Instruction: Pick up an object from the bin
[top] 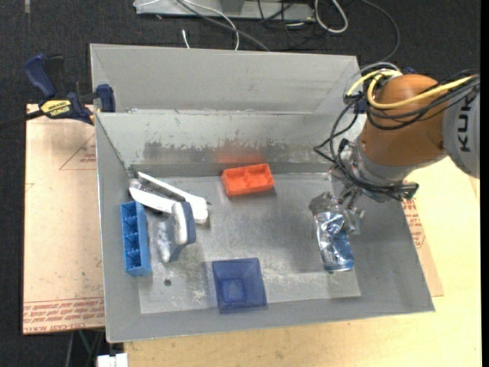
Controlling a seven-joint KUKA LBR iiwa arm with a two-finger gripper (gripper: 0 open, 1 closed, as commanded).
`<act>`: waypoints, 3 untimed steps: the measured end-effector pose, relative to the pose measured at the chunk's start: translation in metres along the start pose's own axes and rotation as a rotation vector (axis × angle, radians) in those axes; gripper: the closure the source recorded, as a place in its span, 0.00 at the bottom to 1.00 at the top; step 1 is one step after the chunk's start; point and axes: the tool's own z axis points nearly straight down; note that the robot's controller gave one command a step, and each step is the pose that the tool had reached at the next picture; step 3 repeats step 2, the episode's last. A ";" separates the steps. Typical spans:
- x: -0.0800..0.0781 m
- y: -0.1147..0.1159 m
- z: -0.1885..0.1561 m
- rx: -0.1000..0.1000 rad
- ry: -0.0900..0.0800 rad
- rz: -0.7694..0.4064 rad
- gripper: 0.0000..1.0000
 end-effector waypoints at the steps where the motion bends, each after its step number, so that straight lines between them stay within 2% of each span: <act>1: -0.002 -0.001 -0.029 0.007 -0.004 0.002 1.00; 2: -0.002 -0.001 -0.047 0.006 -0.005 0.003 1.00; 3: -0.002 -0.001 -0.047 0.006 -0.005 0.003 1.00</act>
Offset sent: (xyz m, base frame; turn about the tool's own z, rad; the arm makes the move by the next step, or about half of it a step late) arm 0.0022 -0.0002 0.0635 0.0013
